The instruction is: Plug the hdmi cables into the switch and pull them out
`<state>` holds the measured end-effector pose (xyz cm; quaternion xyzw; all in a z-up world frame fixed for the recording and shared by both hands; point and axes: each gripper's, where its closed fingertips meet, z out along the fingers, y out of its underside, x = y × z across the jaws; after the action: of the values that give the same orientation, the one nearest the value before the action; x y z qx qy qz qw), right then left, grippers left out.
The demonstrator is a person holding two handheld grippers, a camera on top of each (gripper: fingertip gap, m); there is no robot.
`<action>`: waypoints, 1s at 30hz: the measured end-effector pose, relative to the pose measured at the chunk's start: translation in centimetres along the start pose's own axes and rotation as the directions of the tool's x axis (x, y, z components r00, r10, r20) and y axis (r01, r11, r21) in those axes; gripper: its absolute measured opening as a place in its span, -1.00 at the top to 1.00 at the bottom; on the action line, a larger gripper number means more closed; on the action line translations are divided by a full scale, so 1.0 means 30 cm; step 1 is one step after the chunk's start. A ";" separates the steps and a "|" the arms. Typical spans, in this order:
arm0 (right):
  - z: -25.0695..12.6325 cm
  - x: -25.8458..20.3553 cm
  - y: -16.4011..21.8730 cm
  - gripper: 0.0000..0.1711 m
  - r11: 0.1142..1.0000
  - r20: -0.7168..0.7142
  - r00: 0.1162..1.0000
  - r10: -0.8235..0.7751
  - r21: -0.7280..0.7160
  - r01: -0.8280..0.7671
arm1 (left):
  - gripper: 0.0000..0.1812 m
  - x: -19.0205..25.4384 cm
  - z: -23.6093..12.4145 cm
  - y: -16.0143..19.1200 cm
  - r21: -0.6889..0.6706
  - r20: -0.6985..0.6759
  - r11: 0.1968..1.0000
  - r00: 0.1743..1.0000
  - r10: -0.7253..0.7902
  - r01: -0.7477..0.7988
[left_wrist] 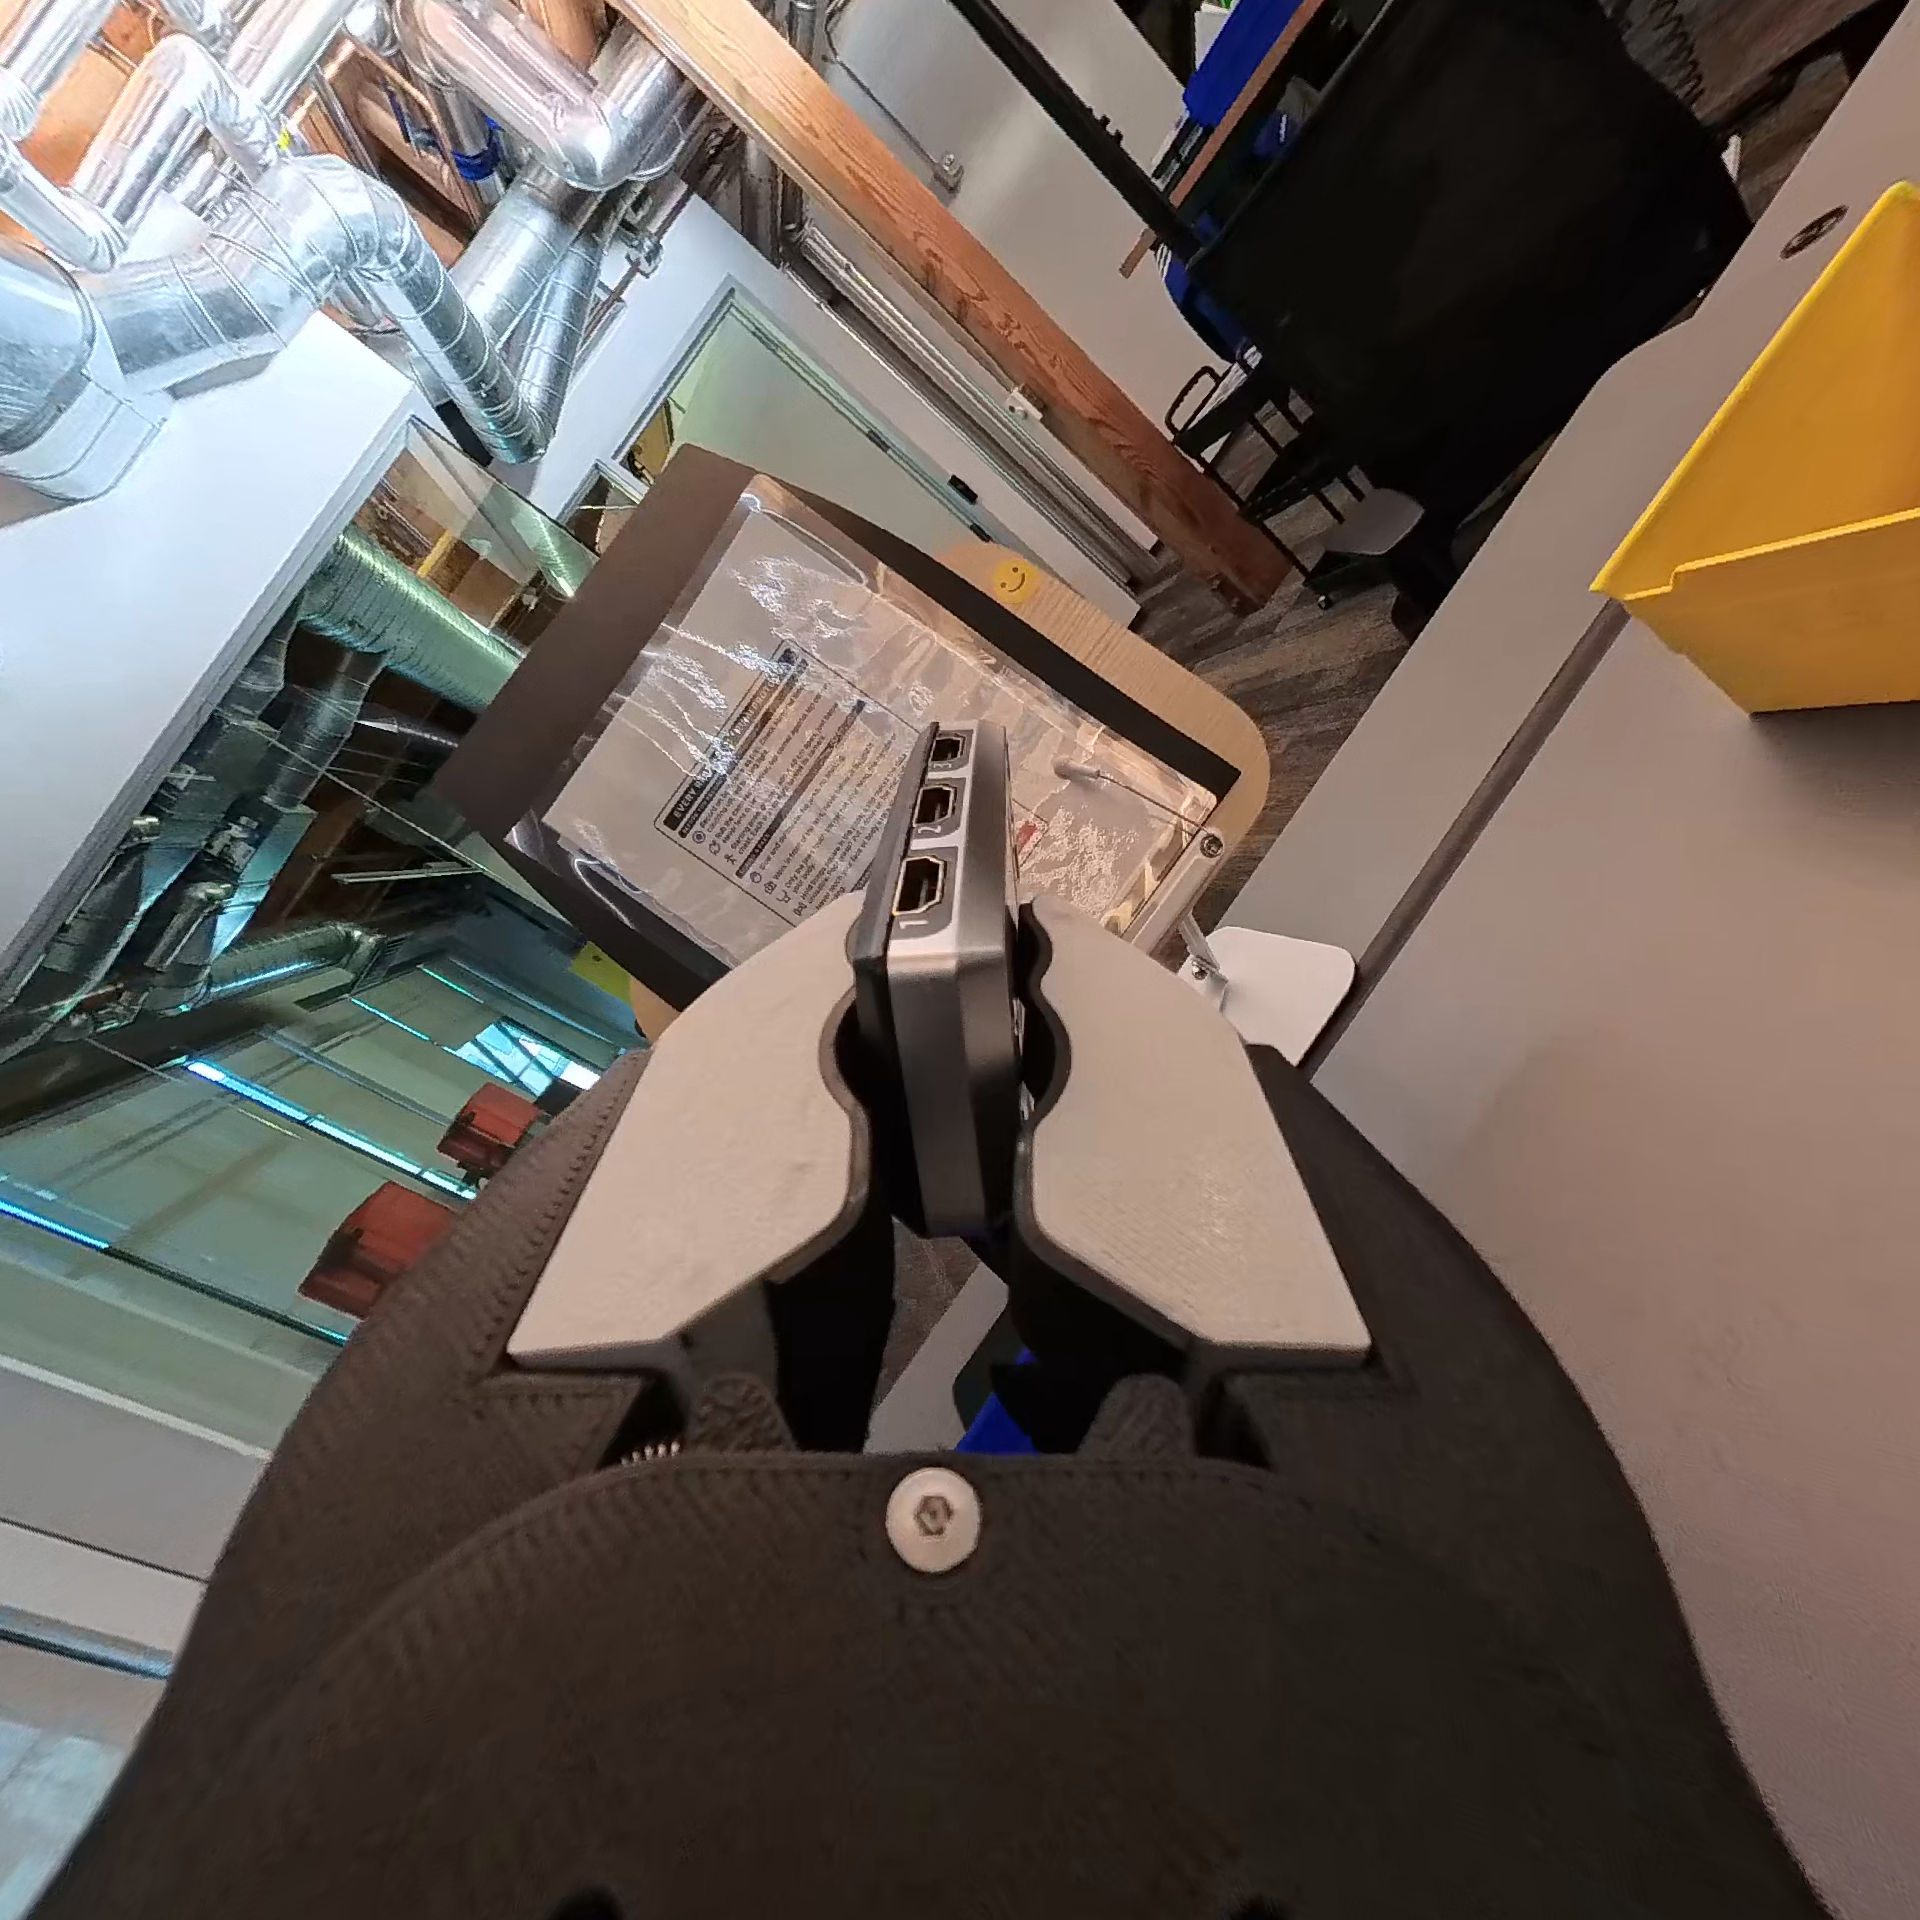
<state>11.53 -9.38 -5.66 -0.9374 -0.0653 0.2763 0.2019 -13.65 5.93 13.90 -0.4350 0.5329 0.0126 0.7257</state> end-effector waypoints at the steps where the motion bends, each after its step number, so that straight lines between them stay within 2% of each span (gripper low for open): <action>1: 0.014 -0.009 -0.019 0.74 1.000 0.020 1.000 -0.021 0.009 0.021 | 0.77 0.002 0.001 0.000 -0.003 0.001 1.000 1.000 0.006 -0.006; 7: 0.058 0.028 -0.021 0.74 0.999 -0.003 1.000 0.003 -0.034 -0.003 | 0.77 0.005 -0.002 -0.001 -0.005 -0.003 1.000 1.000 0.012 -0.012; 11: 0.077 0.067 0.076 0.75 0.982 -0.035 0.998 0.053 -0.182 -0.058 | 0.76 0.005 -0.004 -0.002 -0.004 -0.007 1.000 1.000 0.009 -0.009; 12: 0.076 0.069 0.087 0.70 0.978 -0.037 0.998 0.056 -0.201 -0.063 | 0.77 0.004 -0.005 -0.001 -0.006 -0.006 1.000 1.000 0.011 -0.011; 14: 0.058 0.076 0.092 0.50 0.977 -0.056 0.996 0.070 -0.197 -0.080 | 0.77 0.001 -0.007 -0.001 -0.010 -0.002 1.000 1.000 0.015 -0.015; 19: -0.090 0.038 0.055 0.46 0.992 -0.054 0.991 0.126 -0.006 -0.126 | 0.76 -0.013 -0.020 -0.006 -0.002 0.007 1.000 1.000 0.011 -0.011; 22: -0.225 0.009 -0.038 0.48 0.976 -0.146 0.989 0.014 0.217 0.018 | 0.76 -0.002 -0.023 -0.019 0.021 -0.011 1.000 1.000 0.009 -0.008; 24: -0.321 -0.049 -0.154 0.50 0.892 -0.241 0.964 -0.116 0.402 0.207 | 0.76 0.026 -0.024 -0.037 0.052 -0.058 0.999 0.998 -0.002 0.005; 25: -0.362 -0.106 -0.214 0.50 0.816 -0.278 0.939 -0.203 0.482 0.319 | 0.76 0.047 -0.026 -0.051 0.074 -0.098 0.997 0.995 -0.016 0.023; 27: -0.417 -0.249 -0.307 0.48 0.611 -0.368 0.856 -0.362 0.600 0.516 | 0.76 0.089 -0.038 -0.087 0.126 -0.196 0.988 0.979 -0.059 0.085; 30: -0.400 -0.496 -0.370 0.31 0.249 -0.524 0.646 -0.556 0.636 0.730 | 0.77 0.144 -0.075 -0.147 0.192 -0.354 0.964 0.929 -0.108 0.186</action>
<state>5.47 -6.88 15.44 -0.6429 -0.2902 0.0739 0.7050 -11.37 -0.21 13.12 -0.3855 0.6140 -0.1772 0.6656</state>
